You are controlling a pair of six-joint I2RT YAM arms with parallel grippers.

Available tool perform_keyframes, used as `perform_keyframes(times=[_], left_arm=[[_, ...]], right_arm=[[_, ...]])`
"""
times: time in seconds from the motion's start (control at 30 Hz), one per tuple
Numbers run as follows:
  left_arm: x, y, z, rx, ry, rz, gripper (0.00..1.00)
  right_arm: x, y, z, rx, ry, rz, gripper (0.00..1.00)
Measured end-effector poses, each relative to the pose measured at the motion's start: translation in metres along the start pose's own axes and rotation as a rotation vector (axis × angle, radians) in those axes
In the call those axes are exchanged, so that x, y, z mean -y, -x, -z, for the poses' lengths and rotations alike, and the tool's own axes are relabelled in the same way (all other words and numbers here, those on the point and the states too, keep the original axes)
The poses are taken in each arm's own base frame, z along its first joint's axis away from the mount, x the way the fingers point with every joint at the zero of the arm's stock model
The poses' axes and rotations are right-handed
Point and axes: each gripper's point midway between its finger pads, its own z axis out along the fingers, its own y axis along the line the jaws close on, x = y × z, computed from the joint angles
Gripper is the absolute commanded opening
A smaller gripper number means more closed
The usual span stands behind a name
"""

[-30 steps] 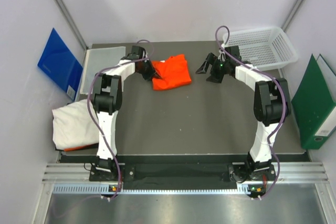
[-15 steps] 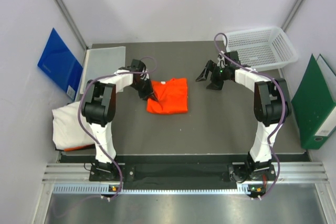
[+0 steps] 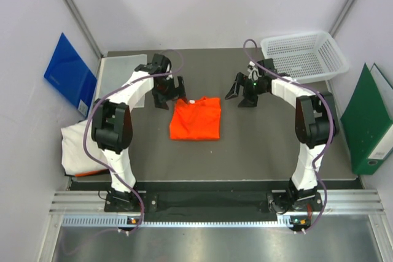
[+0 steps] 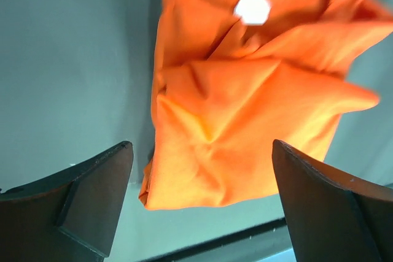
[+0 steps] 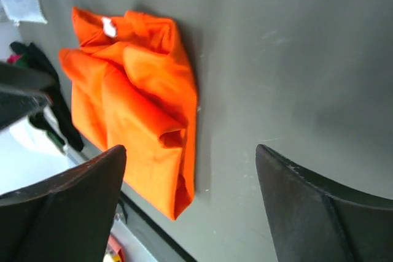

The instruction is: Fold and stack the t-shirts

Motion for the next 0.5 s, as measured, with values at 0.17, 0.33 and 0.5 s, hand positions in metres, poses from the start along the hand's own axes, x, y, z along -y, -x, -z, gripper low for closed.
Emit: perform_keyframes(times=[0.17,0.33,0.5], left_arm=[[0.008,0.019,0.011,0.057,-0.005,-0.014,0.99],[0.007,0.024,-0.003,0.042,0.006,0.007,0.99],[-0.003,0.017,-0.028,-0.009,0.034,0.036,0.95]], right_arm=[[-0.015,-0.011,-0.001,-0.046,0.058,-0.004,0.65],[-0.038,-0.023,-0.005,-0.100,0.124,-0.021,0.52],[-0.061,-0.027,-0.013,-0.145,0.169,-0.009,0.45]])
